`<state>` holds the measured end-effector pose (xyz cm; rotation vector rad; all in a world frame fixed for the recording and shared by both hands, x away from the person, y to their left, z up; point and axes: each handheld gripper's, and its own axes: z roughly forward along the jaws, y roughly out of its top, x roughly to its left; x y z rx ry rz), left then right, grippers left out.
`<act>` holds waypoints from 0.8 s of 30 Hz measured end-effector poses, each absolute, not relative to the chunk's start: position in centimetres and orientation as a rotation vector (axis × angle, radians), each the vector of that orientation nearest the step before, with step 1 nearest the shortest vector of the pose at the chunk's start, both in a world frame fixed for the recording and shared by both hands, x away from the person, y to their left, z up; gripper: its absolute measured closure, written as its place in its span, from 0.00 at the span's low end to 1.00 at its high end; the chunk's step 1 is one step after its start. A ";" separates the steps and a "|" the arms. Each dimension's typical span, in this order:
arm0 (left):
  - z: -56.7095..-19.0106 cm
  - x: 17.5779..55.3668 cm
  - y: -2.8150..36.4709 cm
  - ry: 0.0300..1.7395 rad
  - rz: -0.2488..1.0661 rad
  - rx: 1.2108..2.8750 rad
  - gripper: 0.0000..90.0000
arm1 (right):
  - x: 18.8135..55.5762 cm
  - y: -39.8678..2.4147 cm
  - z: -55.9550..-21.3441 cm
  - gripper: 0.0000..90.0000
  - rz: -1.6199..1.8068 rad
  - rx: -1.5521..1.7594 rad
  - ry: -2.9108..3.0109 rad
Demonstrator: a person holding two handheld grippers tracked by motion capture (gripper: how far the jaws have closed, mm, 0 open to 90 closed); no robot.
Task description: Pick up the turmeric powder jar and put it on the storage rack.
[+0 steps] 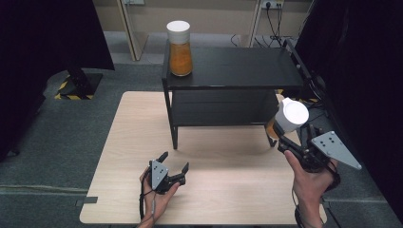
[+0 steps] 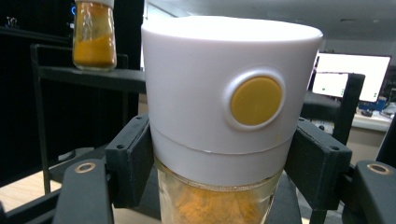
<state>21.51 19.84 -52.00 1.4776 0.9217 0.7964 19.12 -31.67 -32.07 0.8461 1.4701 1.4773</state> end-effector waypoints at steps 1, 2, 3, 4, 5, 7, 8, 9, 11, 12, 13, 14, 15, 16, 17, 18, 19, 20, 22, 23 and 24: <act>-52.0 21.5 19.8 0.922 0.796 1.477 0.12 | 19.2 -31.6 -31.9 0.34 1.479 0.843 1.467; -52.0 21.5 19.8 0.922 0.796 1.478 0.12 | 19.2 -31.6 -31.7 0.34 1.480 0.839 1.464; -52.0 21.5 19.8 0.922 0.796 1.478 0.12 | 19.3 -31.6 -31.5 0.34 1.481 0.837 1.461; -52.0 21.5 19.8 0.922 0.796 1.479 0.12 | 19.4 -31.5 -31.3 0.34 1.484 0.838 1.458; -52.0 21.5 19.8 0.922 0.796 1.479 0.12 | 19.5 -31.5 -31.1 0.34 1.484 0.836 1.455; -52.0 21.5 19.8 0.922 0.796 1.477 0.12 | 19.6 -31.4 -30.7 0.34 1.487 0.835 1.448; -52.0 21.5 19.8 0.922 0.796 1.478 0.12 | 19.8 -31.4 -30.5 0.34 1.489 0.833 1.444; -52.0 21.5 19.8 0.922 0.796 1.478 0.12 | 19.9 -31.3 -30.3 0.34 1.490 0.833 1.442; -52.0 21.5 19.8 0.922 0.796 1.478 0.12 | 20.1 -31.2 -29.8 0.34 1.494 0.830 1.434; -52.0 21.5 19.8 0.922 0.796 1.478 0.12 | 20.2 -31.2 -29.6 0.34 1.495 0.826 1.430; -52.0 21.5 19.8 0.922 0.796 1.478 0.12 | 20.3 -31.1 -29.4 0.34 1.497 0.824 1.424; -52.0 21.5 19.8 0.922 0.795 1.477 0.12 | 20.4 -31.1 -29.1 0.34 1.497 0.821 1.422; -52.0 21.5 19.8 0.923 0.795 1.477 0.12 | 20.5 -31.0 -28.8 0.34 1.496 0.818 1.419; -52.0 21.5 19.9 0.923 0.795 1.477 0.12 | 20.6 -30.9 -28.6 0.34 1.494 0.814 1.420; -52.0 21.5 19.9 0.923 0.794 1.477 0.12 | 20.7 -30.8 -28.3 0.34 1.493 0.811 1.418; -52.0 21.5 19.9 0.923 0.795 1.477 0.12 | 20.8 -30.8 -28.2 0.34 1.493 0.810 1.416; -52.0 21.5 19.8 0.923 0.796 1.477 0.12 | 21.0 -30.7 -28.0 0.34 1.495 0.812 1.415; -52.0 21.5 19.8 0.923 0.796 1.477 0.12 | 21.1 -30.7 -27.8 0.34 1.499 0.815 1.413; -52.0 21.5 19.8 0.921 0.797 1.480 0.12 | 21.4 -30.6 -27.6 0.34 1.503 0.816 1.408; -52.0 21.5 19.8 0.921 0.797 1.480 0.12 | 21.5 -30.6 -27.5 0.34 1.504 0.817 1.409; -52.0 21.5 19.8 0.921 0.796 1.481 0.12 | 21.6 -30.5 -27.3 0.34 1.504 0.819 1.409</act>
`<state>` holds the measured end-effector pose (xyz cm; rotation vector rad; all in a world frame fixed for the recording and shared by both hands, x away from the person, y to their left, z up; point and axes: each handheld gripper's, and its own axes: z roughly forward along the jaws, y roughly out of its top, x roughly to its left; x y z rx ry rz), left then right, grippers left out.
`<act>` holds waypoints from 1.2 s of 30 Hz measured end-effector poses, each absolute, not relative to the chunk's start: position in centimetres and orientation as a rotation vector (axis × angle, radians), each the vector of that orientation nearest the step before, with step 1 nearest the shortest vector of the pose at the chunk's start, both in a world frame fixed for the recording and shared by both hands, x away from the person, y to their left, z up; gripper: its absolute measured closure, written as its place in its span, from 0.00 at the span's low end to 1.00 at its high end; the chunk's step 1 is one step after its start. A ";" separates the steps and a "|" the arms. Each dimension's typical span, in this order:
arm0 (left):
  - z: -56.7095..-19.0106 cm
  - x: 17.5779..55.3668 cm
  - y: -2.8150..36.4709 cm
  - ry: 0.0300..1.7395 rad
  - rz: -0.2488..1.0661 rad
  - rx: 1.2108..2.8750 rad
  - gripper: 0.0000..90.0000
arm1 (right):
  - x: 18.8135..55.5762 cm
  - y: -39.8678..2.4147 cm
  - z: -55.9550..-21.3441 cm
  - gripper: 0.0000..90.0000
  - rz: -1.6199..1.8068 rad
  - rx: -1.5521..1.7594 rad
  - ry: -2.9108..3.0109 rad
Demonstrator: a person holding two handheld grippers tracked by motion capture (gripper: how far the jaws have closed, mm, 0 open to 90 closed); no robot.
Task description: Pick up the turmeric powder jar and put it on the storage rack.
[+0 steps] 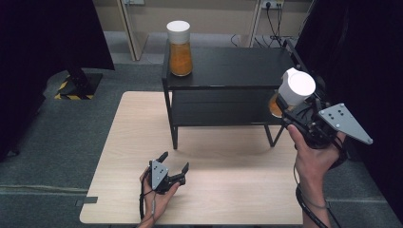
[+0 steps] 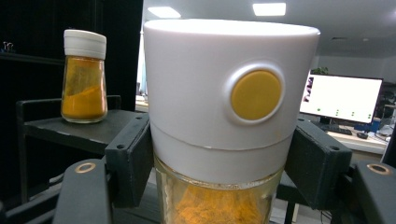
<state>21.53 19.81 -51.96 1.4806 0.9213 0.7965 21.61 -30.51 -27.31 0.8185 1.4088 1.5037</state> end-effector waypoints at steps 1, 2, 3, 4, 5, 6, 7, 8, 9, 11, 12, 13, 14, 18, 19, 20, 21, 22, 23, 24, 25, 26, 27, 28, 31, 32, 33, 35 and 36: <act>-51.9 21.5 19.8 0.922 0.796 1.481 0.12 | 21.8 -30.4 -27.1 0.34 1.505 0.825 1.409; -52.0 21.5 19.8 0.921 0.796 1.481 0.12 | 22.0 -30.4 -27.0 0.34 1.504 0.828 1.407; -52.0 21.5 19.8 0.922 0.795 1.480 0.12 | 22.1 -30.4 -26.9 0.34 1.505 0.832 1.406; -52.0 21.5 19.8 0.922 0.795 1.479 0.12 | 22.2 -30.3 -26.8 0.34 1.506 0.836 1.402; -52.0 21.5 19.8 0.922 0.795 1.479 0.12 | 22.4 -30.3 -26.6 0.34 1.508 0.839 1.398; -52.0 21.5 19.8 0.923 0.794 1.479 0.12 | 22.5 -30.3 -26.5 0.34 1.511 0.841 1.395; -52.0 21.6 19.8 0.923 0.794 1.480 0.12 | 22.6 -30.3 -26.3 0.34 1.510 0.845 1.394; -51.9 21.6 19.8 0.922 0.794 1.481 0.12 | 22.8 -30.3 -26.1 0.34 1.508 0.846 1.395; -51.9 21.6 19.8 0.922 0.794 1.481 0.12 | 22.9 -30.3 -26.0 0.34 1.505 0.847 1.395; -51.9 21.6 19.8 0.922 0.794 1.481 0.12 | 23.2 -30.3 -25.5 0.34 1.501 0.856 1.393; -52.0 21.6 19.8 0.923 0.793 1.480 0.12 | 23.4 -30.3 -25.3 0.34 1.499 0.857 1.390; -51.9 21.6 19.8 0.923 0.793 1.480 0.12 | 23.5 -30.2 -25.0 0.34 1.497 0.860 1.389; -51.9 21.6 19.8 0.923 0.793 1.481 0.12 | 23.7 -30.2 -24.8 0.34 1.494 0.860 1.387; -51.9 21.6 19.8 0.922 0.794 1.481 0.12 | 24.3 -30.1 -23.8 0.34 1.480 0.866 1.379; -51.9 21.6 19.8 0.922 0.793 1.481 0.12 | 24.4 -30.0 -23.5 0.34 1.473 0.865 1.379; -51.9 21.6 19.8 0.923 0.793 1.481 0.12 | 24.6 -30.0 -23.3 0.34 1.472 0.868 1.380; -51.9 21.6 19.8 0.924 0.791 1.481 0.12 | 24.9 -30.0 -23.1 0.34 1.473 0.872 1.381; -51.9 21.6 19.8 0.923 0.792 1.482 0.12 | 25.1 -29.9 -22.9 0.34 1.471 0.876 1.381; -51.9 21.6 19.8 0.923 0.793 1.481 0.12 | 25.3 -29.8 -22.7 0.34 1.465 0.879 1.385; -51.9 21.6 19.8 0.922 0.793 1.482 0.12 | 25.6 -29.8 -22.6 0.34 1.469 0.885 1.385; -51.9 21.6 19.8 0.921 0.794 1.482 0.12 | 26.0 -29.8 -22.4 0.34 1.478 0.895 1.388; -51.9 21.6 19.8 0.920 0.794 1.483 0.12 | 26.3 -29.8 -22.2 0.34 1.481 0.903 1.388; -51.9 21.6 19.8 0.920 0.794 1.483 0.12 | 26.6 -29.7 -22.0 0.34 1.474 0.909 1.386; -51.9 21.6 19.8 0.920 0.794 1.482 0.12 | 26.9 -29.6 -21.8 0.34 1.467 0.913 1.384; -51.9 21.6 19.9 0.922 0.791 1.481 0.12 | 27.6 -29.4 -21.3 0.34 1.450 0.921 1.387; -51.9 21.6 19.9 0.922 0.790 1.481 0.12 | 27.9 -29.3 -21.1 0.34 1.445 0.926 1.389; -51.9 21.6 19.9 0.922 0.790 1.482 0.12 | 28.3 -29.3 -20.9 0.34 1.443 0.935 1.393; -51.9 21.6 19.9 0.919 0.793 1.487 0.12 | 28.8 -29.3 -20.7 0.34 1.447 0.956 1.396; -51.9 21.6 19.9 0.920 0.791 1.483 0.12 | 29.1 -29.3 -20.6 0.34 1.449 0.961 1.395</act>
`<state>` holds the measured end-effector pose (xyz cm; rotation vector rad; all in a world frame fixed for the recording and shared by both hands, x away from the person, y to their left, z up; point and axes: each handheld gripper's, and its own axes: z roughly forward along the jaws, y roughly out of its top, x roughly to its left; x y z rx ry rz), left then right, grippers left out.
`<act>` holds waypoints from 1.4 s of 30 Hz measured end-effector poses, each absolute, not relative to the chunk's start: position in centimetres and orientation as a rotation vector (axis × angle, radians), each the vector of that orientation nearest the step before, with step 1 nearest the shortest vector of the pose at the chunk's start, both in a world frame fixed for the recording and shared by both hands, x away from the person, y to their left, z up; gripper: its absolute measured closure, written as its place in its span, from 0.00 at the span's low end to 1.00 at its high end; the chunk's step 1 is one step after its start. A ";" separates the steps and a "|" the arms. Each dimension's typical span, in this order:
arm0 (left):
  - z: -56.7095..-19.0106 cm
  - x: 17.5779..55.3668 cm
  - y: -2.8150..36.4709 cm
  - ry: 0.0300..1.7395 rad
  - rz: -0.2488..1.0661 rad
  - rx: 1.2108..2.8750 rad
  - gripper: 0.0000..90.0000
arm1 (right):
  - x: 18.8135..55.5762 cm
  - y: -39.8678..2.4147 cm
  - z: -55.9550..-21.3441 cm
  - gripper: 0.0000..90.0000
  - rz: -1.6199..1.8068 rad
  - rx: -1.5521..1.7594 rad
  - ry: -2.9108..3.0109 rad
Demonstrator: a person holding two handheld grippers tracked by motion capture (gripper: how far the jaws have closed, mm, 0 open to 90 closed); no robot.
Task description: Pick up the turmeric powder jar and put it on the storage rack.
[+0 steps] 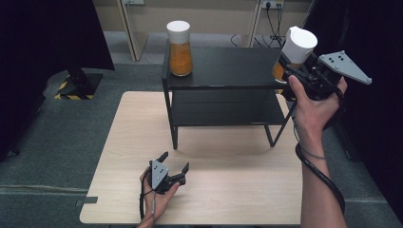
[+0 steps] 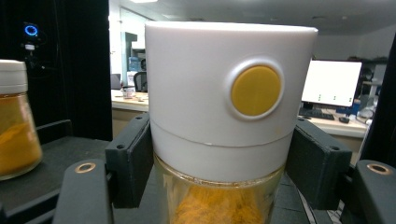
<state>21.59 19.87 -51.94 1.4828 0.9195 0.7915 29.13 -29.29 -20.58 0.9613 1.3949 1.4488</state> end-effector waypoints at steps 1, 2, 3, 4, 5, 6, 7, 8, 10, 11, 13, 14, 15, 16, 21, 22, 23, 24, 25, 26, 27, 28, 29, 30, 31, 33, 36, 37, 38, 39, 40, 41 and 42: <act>-52.0 21.6 19.9 0.920 0.790 1.481 0.12 | 29.4 -29.3 -20.5 0.34 1.450 0.968 1.397; -52.0 21.6 19.9 0.921 0.789 1.480 0.12 | 29.6 -29.2 -20.4 0.34 1.441 0.968 1.398; -51.9 21.6 19.9 0.922 0.788 1.480 0.12 | 29.8 -29.1 -20.3 0.34 1.432 0.971 1.398; -51.9 21.6 19.9 0.923 0.786 1.481 0.12 | 30.0 -29.0 -20.2 0.34 1.428 0.972 1.401; -51.9 21.7 19.9 0.923 0.786 1.482 0.12 | 30.3 -28.9 -20.1 0.34 1.426 0.983 1.401; -51.9 21.7 19.9 0.922 0.786 1.483 0.12 | 30.6 -28.9 -20.1 0.34 1.423 0.987 1.399; -51.9 21.6 19.9 0.921 0.786 1.482 0.12 | 30.8 -28.8 -20.1 0.34 1.422 0.993 1.397; -51.9 21.6 19.9 0.920 0.787 1.481 0.12 | 31.1 -28.7 -20.0 0.34 1.411 0.997 1.399; -51.9 21.6 19.9 0.920 0.786 1.481 0.12 | 31.5 -28.6 -19.9 0.34 1.407 1.004 1.400; -51.9 21.7 19.9 0.920 0.785 1.482 0.12 | 31.8 -28.5 -19.9 0.34 1.410 1.009 1.399; -51.9 21.7 20.0 0.922 0.783 1.483 0.12 | 32.1 -28.3 -19.8 0.34 1.411 1.016 1.398; -51.9 21.7 20.0 0.921 0.783 1.482 0.12 | 32.3 -28.2 -19.8 0.34 1.403 1.018 1.402; -51.9 21.7 20.0 0.921 0.783 1.481 0.12 | 32.6 -28.1 -19.7 0.34 1.397 1.019 1.405; -51.9 21.7 20.0 0.921 0.783 1.481 0.12 | 32.8 -28.0 -19.6 0.34 1.391 1.024 1.407; -51.9 21.7 20.0 0.920 0.783 1.481 0.12 | 33.7 -27.8 -19.2 0.34 1.376 1.043 1.404; -51.9 21.7 20.0 0.920 0.782 1.482 0.12 | 33.8 -27.8 -19.1 0.34 1.373 1.040 1.404; -51.9 21.7 20.0 0.921 0.782 1.481 0.12 | 33.9 -27.7 -19.0 0.34 1.367 1.039 1.405; -51.9 21.7 20.0 0.920 0.782 1.480 0.12 | 34.1 -27.7 -18.8 0.34 1.356 1.038 1.407; -51.9 21.7 20.0 0.920 0.782 1.480 0.12 | 34.2 -27.7 -18.7 0.34 1.353 1.042 1.406; -51.9 21.7 20.0 0.920 0.782 1.480 0.12 | 34.3 -27.7 -18.7 0.34 1.351 1.044 1.406; -51.9 21.7 20.0 0.919 0.783 1.480 0.12 | 34.4 -27.7 -18.6 0.34 1.349 1.048 1.405; -52.0 21.7 20.0 0.919 0.784 1.480 0.12 | 34.6 -27.7 -18.5 0.34 1.346 1.051 1.403; -52.0 21.6 20.0 0.918 0.785 1.480 0.12 | 34.7 -27.8 -18.5 0.34 1.345 1.057 1.403; -52.0 21.6 20.0 0.918 0.785 1.480 0.12 | 34.8 -27.8 -18.4 0.34 1.345 1.061 1.405; -51.9 21.7 20.0 0.919 0.785 1.481 0.12 | 35.0 -27.8 -18.4 0.34 1.343 1.068 1.408; -51.9 21.7 20.0 0.919 0.784 1.481 0.11 | 35.2 -27.8 -18.4 0.34 1.325 1.071 1.415; -52.0 21.6 20.0 0.918 0.785 1.481 0.11 | 35.4 -27.8 -18.6 0.34 1.321 1.084 1.418; -52.0 21.6 20.0 0.917 0.785 1.481 0.11 | 35.5 -27.8 -18.7 0.34 1.320 1.087 1.419; -52.0 21.6 20.0 0.918 0.785 1.481 0.11 | 35.6 -27.8 -18.7 0.34 1.315 1.091 1.425; -52.0 21.6 20.0 0.917 0.786 1.481 0.11 | 35.7 -27.8 -18.8 0.34 1.308 1.094 1.430; -52.0 21.6 20.0 0.918 0.786 1.480 0.11 | 35.8 -27.8 -18.8 0.34 1.305 1.095 1.431; -52.0 21.6 20.0 0.918 0.785 1.481 0.11 | 35.8 -27.8 -18.9 0.34 1.303 1.095 1.431; -51.9 21.7 20.0 0.919 0.784 1.481 0.11 | 35.9 -27.8 -19.0 0.34 1.309 1.099 1.430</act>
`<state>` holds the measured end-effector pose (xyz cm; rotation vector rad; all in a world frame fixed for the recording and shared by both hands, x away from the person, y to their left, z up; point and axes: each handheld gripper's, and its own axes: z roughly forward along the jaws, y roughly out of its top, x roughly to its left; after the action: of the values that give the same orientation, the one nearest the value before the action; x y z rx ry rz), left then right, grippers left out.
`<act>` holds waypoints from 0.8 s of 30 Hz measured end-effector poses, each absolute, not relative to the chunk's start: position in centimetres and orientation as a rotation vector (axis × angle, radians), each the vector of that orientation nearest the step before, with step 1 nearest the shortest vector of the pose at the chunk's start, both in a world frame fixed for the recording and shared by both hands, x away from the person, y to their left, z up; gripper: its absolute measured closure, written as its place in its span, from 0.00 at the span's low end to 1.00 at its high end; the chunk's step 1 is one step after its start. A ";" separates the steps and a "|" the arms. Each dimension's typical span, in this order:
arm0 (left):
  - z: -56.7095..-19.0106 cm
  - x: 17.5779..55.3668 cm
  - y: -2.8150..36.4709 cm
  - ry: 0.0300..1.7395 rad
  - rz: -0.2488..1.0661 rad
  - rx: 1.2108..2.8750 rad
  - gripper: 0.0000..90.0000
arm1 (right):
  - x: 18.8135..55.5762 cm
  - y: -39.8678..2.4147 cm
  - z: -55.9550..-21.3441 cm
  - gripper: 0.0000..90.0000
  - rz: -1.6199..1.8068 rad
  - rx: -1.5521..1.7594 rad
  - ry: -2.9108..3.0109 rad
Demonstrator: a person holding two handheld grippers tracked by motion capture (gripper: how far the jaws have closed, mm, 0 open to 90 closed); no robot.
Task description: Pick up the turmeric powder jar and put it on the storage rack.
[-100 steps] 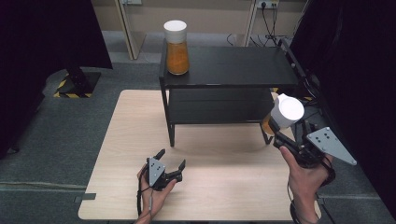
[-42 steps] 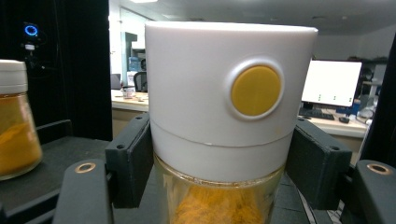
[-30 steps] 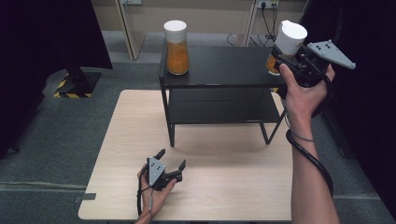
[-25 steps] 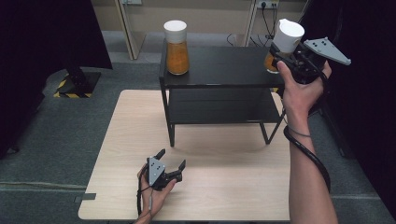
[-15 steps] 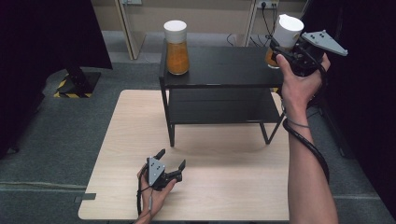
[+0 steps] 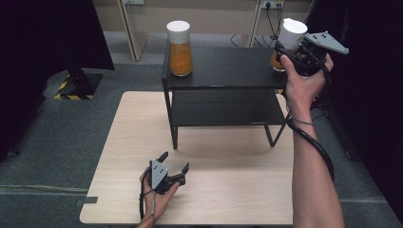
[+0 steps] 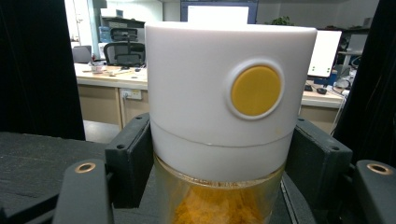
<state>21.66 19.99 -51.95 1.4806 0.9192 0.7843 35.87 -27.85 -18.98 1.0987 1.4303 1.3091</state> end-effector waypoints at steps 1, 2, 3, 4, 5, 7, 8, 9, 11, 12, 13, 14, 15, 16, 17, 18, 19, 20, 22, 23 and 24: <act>-51.9 21.7 20.0 0.920 0.784 1.481 0.11 | 35.9 -27.9 -19.1 0.34 1.309 1.097 1.428; -52.0 21.7 20.0 0.919 0.784 1.480 0.11 | 35.9 -27.8 -19.1 0.34 1.304 1.094 1.430; -52.0 21.6 20.0 0.918 0.785 1.480 0.11 | 35.9 -27.8 -19.1 0.34 1.299 1.088 1.434; -52.0 21.6 20.0 0.918 0.785 1.480 0.11 | 35.9 -27.8 -19.1 0.34 1.297 1.083 1.440; -52.0 21.6 20.0 0.918 0.786 1.479 0.11 | 36.0 -27.8 -19.2 0.34 1.301 1.083 1.441; -52.0 21.6 20.0 0.918 0.786 1.480 0.11 | 36.0 -27.7 -19.3 0.34 1.304 1.086 1.438; -52.0 21.6 20.0 0.918 0.786 1.480 0.11 | 36.0 -27.7 -19.4 0.34 1.303 1.086 1.438; -52.0 21.6 20.0 0.918 0.786 1.480 0.11 | 36.1 -27.7 -19.3 0.34 1.302 1.084 1.441; -52.0 21.7 20.0 0.919 0.785 1.480 0.11 | 36.1 -27.6 -19.4 0.34 1.304 1.083 1.438; -52.0 21.7 20.0 0.919 0.784 1.480 0.11 | 36.1 -27.6 -19.3 0.34 1.303 1.082 1.440; -52.0 21.6 20.0 0.918 0.785 1.481 0.11 | 36.2 -27.6 -19.4 0.34 1.302 1.081 1.442; -52.0 21.6 20.0 0.918 0.785 1.480 0.11 | 36.2 -27.5 -19.3 0.34 1.293 1.079 1.445; -52.0 21.6 20.0 0.918 0.785 1.480 0.11 | 36.2 -27.5 -19.3 0.34 1.284 1.077 1.450; -52.0 21.6 20.0 0.918 0.785 1.480 0.11 | 36.3 -27.5 -19.4 0.34 1.287 1.080 1.450; -52.0 21.6 20.0 0.917 0.786 1.480 0.11 | 36.3 -27.5 -19.4 0.34 1.291 1.085 1.449; -52.0 21.6 20.0 0.917 0.786 1.480 0.11 | 36.3 -27.5 -19.5 0.34 1.287 1.085 1.451; -52.0 21.6 20.0 0.916 0.787 1.480 0.11 | 36.3 -27.5 -19.6 0.34 1.288 1.084 1.447; -52.0 21.6 20.0 0.916 0.786 1.481 0.11 | 36.3 -27.5 -19.7 0.34 1.289 1.083 1.447; -52.0 21.6 20.0 0.918 0.785 1.481 0.11 | 36.4 -27.4 -19.6 0.34 1.285 1.080 1.450; -52.0 21.6 20.0 0.918 0.785 1.481 0.11 | 36.4 -27.4 -19.7 0.34 1.284 1.076 1.450; -52.0 21.6 20.0 0.917 0.785 1.481 0.11 | 36.4 -27.4 -19.7 0.34 1.286 1.076 1.449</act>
<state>21.64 19.97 -51.97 1.4807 0.9173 0.7854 36.39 -27.43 -19.69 1.0759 1.4493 1.2860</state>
